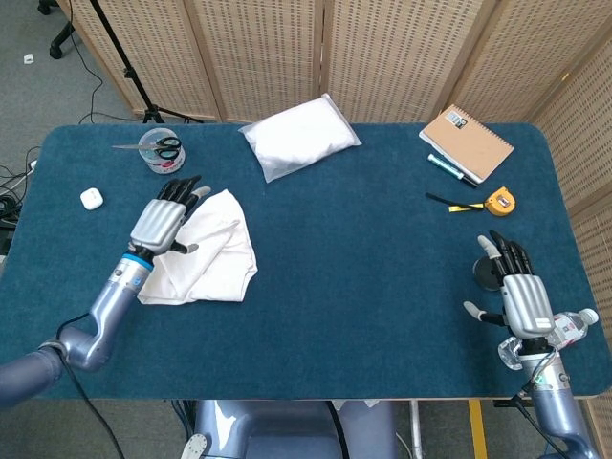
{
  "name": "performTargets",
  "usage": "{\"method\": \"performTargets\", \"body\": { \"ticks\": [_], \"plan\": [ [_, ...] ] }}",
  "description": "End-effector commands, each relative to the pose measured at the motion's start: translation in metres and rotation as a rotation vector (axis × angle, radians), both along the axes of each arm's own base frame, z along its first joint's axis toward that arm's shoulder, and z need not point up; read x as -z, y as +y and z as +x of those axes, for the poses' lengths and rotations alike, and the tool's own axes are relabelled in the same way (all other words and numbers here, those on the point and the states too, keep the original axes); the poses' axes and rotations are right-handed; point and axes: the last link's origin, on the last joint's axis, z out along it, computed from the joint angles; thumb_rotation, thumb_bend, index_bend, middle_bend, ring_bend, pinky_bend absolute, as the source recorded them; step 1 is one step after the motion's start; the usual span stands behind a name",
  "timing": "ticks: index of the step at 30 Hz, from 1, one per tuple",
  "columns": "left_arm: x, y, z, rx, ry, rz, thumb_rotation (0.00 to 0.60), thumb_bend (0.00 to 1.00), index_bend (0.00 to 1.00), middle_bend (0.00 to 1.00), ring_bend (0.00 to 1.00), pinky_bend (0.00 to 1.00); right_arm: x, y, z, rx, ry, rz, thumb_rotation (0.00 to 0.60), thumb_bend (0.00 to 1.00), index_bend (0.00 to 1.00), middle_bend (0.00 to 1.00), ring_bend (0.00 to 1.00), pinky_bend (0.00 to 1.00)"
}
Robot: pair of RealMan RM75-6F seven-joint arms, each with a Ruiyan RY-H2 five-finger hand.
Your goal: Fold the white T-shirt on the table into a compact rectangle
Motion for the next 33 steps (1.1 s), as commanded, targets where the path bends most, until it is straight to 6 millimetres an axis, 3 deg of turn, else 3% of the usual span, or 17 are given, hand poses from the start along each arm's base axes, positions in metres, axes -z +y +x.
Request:
{"method": "performTargets", "body": {
  "ticks": [1, 6, 14, 33],
  "plan": [
    [-0.019, -0.027, -0.043, 0.000, 0.049, -0.086, 0.600, 0.17, 0.23, 0.00, 0.00, 0.00, 0.000, 0.000, 0.000, 0.000, 0.001, 0.001, 0.600, 0.00, 0.00, 0.00, 0.00, 0.02],
    [-0.024, -0.039, -0.068, 0.020, 0.072, -0.105, 0.600, 0.20, 0.26, 0.00, 0.00, 0.00, 0.001, 0.001, 0.001, -0.001, 0.004, 0.000, 0.600, 0.00, 0.00, 0.00, 0.00, 0.02],
    [-0.015, -0.041, -0.083, 0.044, 0.123, -0.117, 0.600, 0.24, 0.30, 0.00, 0.00, 0.00, 0.000, 0.001, 0.000, 0.004, 0.005, -0.005, 0.600, 0.00, 0.00, 0.00, 0.00, 0.02],
    [0.003, -0.031, -0.091, 0.026, 0.121, -0.112, 0.600, 0.29, 0.33, 0.00, 0.00, 0.00, 0.000, 0.000, -0.002, 0.013, 0.012, -0.002, 0.600, 0.00, 0.00, 0.00, 0.00, 0.02]
  ]
}}
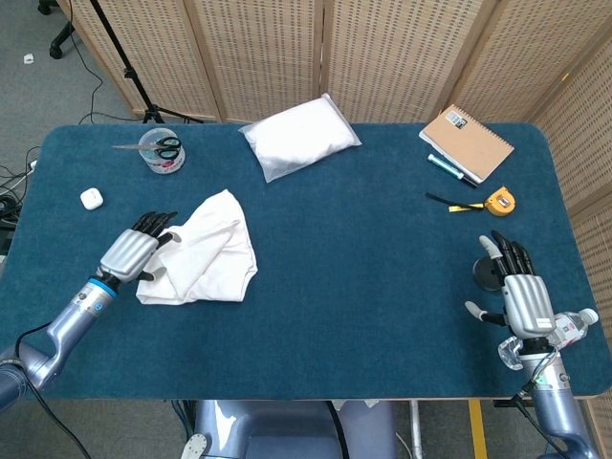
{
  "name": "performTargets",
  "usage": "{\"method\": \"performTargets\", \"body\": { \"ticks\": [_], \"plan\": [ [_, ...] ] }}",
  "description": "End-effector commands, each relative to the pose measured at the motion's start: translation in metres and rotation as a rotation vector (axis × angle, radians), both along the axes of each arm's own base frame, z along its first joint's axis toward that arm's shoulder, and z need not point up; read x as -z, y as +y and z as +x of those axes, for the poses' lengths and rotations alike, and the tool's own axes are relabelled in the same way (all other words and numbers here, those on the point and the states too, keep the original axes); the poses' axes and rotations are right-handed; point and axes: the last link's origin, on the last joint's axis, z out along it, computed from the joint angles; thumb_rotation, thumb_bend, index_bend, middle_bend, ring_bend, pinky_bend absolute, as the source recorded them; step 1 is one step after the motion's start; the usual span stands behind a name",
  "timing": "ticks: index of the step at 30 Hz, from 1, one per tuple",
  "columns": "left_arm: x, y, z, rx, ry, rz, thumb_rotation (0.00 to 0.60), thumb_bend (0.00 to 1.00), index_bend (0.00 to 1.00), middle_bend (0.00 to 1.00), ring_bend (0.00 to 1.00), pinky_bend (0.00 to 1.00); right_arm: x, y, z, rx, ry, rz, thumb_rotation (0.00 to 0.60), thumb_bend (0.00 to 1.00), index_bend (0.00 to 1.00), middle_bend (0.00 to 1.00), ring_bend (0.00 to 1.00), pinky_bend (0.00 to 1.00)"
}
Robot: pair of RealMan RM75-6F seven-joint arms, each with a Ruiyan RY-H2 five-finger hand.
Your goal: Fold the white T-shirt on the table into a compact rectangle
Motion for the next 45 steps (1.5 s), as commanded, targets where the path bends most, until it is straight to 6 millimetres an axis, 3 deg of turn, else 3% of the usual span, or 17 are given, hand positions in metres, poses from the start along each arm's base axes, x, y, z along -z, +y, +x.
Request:
{"method": "performTargets", "body": {
  "ticks": [1, 15, 20, 23, 31, 45],
  "plan": [
    [0.002, 0.000, -0.003, -0.008, -0.001, 0.001, 0.600, 0.29, 0.33, 0.00, 0.00, 0.00, 0.001, 0.000, 0.000, 0.001, 0.001, 0.002, 0.600, 0.00, 0.00, 0.00, 0.00, 0.02],
    [0.017, 0.001, -0.007, -0.011, -0.012, -0.007, 0.600, 0.38, 0.38, 0.00, 0.00, 0.00, 0.001, 0.000, 0.000, 0.003, 0.004, 0.001, 0.600, 0.00, 0.00, 0.00, 0.00, 0.02],
    [0.020, 0.001, -0.006, -0.009, -0.020, -0.001, 0.600, 0.46, 0.45, 0.00, 0.00, 0.00, -0.001, 0.001, 0.000, 0.001, 0.001, -0.003, 0.600, 0.00, 0.00, 0.00, 0.00, 0.02],
    [0.022, 0.001, -0.006, -0.008, -0.024, 0.004, 0.600, 0.51, 0.54, 0.00, 0.00, 0.00, -0.002, 0.001, 0.000, 0.000, -0.002, -0.006, 0.600, 0.00, 0.00, 0.00, 0.00, 0.02],
    [0.018, 0.002, -0.003, 0.012, -0.037, 0.031, 0.600, 0.55, 0.62, 0.00, 0.00, 0.00, -0.003, 0.001, 0.000, -0.002, -0.006, -0.008, 0.600, 0.00, 0.00, 0.00, 0.00, 0.02],
    [0.026, -0.012, 0.047, 0.373, 0.042, 0.076, 0.600, 0.55, 0.69, 0.00, 0.00, 0.00, -0.003, 0.001, 0.001, -0.001, -0.005, -0.007, 0.600, 0.00, 0.00, 0.00, 0.00, 0.02]
  ]
}}
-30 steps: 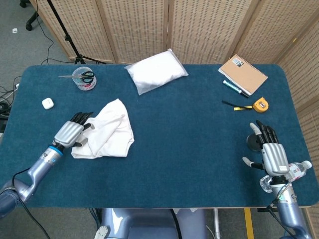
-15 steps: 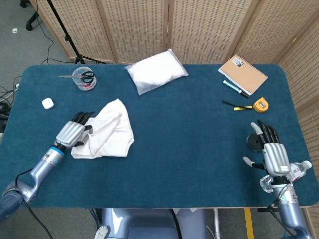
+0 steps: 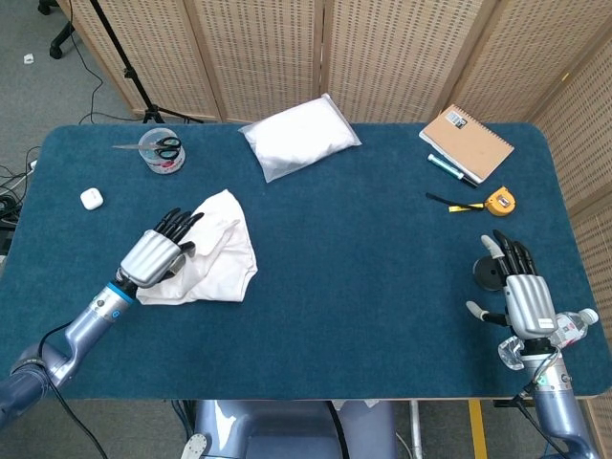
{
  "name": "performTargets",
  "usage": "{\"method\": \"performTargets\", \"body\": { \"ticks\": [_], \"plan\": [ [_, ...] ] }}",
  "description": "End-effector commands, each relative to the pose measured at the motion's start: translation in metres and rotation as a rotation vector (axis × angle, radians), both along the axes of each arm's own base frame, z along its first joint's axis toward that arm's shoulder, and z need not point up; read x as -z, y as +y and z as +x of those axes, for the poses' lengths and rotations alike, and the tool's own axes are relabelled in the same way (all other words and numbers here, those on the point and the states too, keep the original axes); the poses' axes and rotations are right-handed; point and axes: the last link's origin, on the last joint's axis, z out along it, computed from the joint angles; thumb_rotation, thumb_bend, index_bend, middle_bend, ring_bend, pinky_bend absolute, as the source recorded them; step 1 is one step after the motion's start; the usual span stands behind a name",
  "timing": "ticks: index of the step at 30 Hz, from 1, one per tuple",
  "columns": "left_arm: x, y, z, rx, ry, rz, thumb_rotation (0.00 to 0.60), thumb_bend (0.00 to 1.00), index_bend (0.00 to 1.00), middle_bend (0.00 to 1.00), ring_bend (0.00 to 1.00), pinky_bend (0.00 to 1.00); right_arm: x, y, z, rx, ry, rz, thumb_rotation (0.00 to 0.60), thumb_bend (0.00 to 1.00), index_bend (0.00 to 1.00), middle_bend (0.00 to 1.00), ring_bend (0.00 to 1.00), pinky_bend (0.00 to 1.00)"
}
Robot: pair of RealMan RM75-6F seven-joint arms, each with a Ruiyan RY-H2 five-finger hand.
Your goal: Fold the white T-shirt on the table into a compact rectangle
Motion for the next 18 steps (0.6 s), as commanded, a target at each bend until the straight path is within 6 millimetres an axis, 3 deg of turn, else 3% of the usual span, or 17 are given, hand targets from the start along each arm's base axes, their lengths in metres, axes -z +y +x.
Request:
{"method": "performTargets", "body": {
  "ticks": [1, 18],
  "plan": [
    [0.008, -0.006, 0.014, 0.097, 0.037, -0.001, 0.600, 0.55, 0.69, 0.00, 0.00, 0.00, 0.000, 0.000, 0.000, -0.001, 0.000, -0.001, 0.600, 0.00, 0.00, 0.00, 0.00, 0.02],
    [0.045, -0.018, 0.048, 0.349, 0.202, -0.018, 0.600, 0.49, 0.70, 0.00, 0.00, 0.00, -0.002, -0.001, -0.001, -0.012, 0.056, -0.043, 0.600, 0.00, 0.00, 0.00, 0.00, 0.02]
  ]
}}
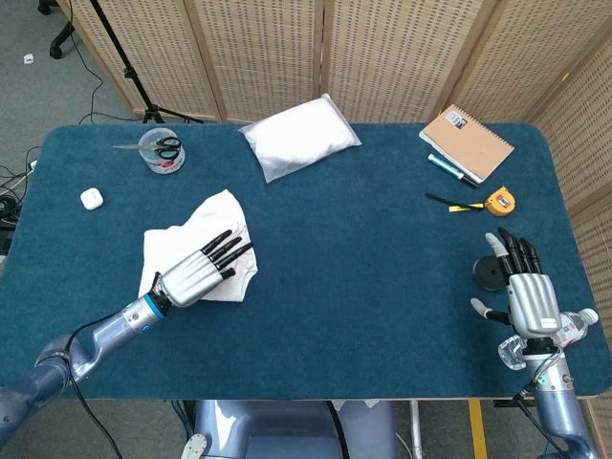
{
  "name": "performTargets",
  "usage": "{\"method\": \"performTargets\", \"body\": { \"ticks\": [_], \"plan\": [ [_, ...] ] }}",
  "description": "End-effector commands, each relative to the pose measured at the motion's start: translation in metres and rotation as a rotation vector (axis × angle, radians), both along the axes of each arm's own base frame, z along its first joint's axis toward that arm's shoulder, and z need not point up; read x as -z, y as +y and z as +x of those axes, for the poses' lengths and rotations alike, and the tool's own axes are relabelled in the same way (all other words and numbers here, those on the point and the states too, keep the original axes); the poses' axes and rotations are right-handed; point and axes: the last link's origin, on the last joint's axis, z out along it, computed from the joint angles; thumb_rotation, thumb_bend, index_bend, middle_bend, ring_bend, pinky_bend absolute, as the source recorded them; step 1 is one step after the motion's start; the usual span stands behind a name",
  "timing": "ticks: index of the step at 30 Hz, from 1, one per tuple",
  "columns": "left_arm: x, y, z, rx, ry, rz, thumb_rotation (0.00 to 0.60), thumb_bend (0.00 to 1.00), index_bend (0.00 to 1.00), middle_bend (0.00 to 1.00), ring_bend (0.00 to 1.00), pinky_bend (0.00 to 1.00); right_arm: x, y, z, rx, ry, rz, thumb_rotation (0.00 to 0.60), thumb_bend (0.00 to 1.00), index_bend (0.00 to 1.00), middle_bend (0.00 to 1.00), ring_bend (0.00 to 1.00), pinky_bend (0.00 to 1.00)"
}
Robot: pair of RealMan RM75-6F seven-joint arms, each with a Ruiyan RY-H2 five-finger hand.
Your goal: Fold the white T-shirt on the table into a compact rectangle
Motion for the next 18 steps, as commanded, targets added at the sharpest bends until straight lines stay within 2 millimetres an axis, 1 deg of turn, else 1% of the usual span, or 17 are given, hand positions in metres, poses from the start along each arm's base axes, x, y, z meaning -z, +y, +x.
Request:
{"method": "performTargets", "body": {
  "ticks": [1, 3, 5, 6, 7, 8, 9, 10, 12, 13, 15, 18],
  "plan": [
    [0.009, -0.001, 0.005, 0.033, 0.027, -0.006, 0.600, 0.49, 0.70, 0.00, 0.00, 0.00, 0.001, 0.000, 0.000, 0.000, 0.000, 0.003, 0.600, 0.00, 0.00, 0.00, 0.00, 0.02],
    [0.013, -0.001, 0.007, 0.040, 0.038, -0.010, 0.600, 0.48, 0.70, 0.00, 0.00, 0.00, 0.001, 0.000, 0.000, -0.001, 0.000, 0.004, 0.600, 0.00, 0.00, 0.00, 0.00, 0.02],
    [0.018, -0.002, 0.007, 0.053, 0.064, -0.019, 0.600, 0.45, 0.68, 0.00, 0.00, 0.00, 0.000, 0.000, 0.000, -0.001, -0.001, 0.004, 0.600, 0.00, 0.00, 0.00, 0.00, 0.02],
    [0.019, -0.002, 0.007, 0.056, 0.072, -0.019, 0.600, 0.41, 0.62, 0.00, 0.00, 0.00, 0.000, 0.000, 0.000, -0.001, -0.002, 0.004, 0.600, 0.00, 0.00, 0.00, 0.00, 0.02],
    [0.021, -0.001, 0.007, 0.058, 0.080, -0.018, 0.600, 0.35, 0.52, 0.00, 0.00, 0.00, 0.000, 0.000, 0.000, -0.002, -0.003, 0.004, 0.600, 0.00, 0.00, 0.00, 0.00, 0.02],
    [0.023, -0.001, 0.007, 0.057, 0.082, -0.017, 0.600, 0.32, 0.44, 0.00, 0.00, 0.00, 0.000, 0.000, 0.000, -0.002, -0.003, 0.004, 0.600, 0.00, 0.00, 0.00, 0.00, 0.02],
    [0.024, -0.001, 0.008, 0.052, 0.076, -0.018, 0.600, 0.28, 0.32, 0.00, 0.00, 0.00, 0.000, 0.000, 0.001, -0.002, -0.003, 0.003, 0.600, 0.00, 0.00, 0.00, 0.00, 0.02],
    [0.026, -0.001, 0.009, 0.044, 0.061, -0.020, 0.600, 0.26, 0.25, 0.00, 0.00, 0.00, 0.000, 0.000, 0.001, -0.003, -0.004, 0.003, 0.600, 0.00, 0.00, 0.00, 0.00, 0.02],
    [0.028, -0.001, 0.015, 0.036, 0.018, 0.000, 0.600, 0.22, 0.08, 0.00, 0.00, 0.00, -0.001, 0.000, 0.000, -0.002, -0.005, 0.003, 0.600, 0.00, 0.00, 0.00, 0.00, 0.02],
    [0.028, 0.000, 0.017, 0.032, -0.004, 0.009, 0.600, 0.21, 0.03, 0.00, 0.00, 0.00, -0.001, 0.000, 0.000, -0.001, -0.005, 0.004, 0.600, 0.00, 0.00, 0.00, 0.00, 0.02],
    [0.028, 0.002, 0.022, 0.021, -0.051, 0.029, 0.600, 0.20, 0.00, 0.00, 0.00, 0.00, -0.001, 0.000, 0.000, 0.000, -0.007, 0.004, 0.600, 0.00, 0.00, 0.00, 0.00, 0.02],
    [0.027, 0.006, 0.029, -0.010, -0.132, 0.040, 0.600, 0.18, 0.00, 0.00, 0.00, 0.00, -0.002, 0.000, 0.000, 0.000, -0.008, 0.003, 0.600, 0.00, 0.00, 0.00, 0.00, 0.02]
  ]
}}
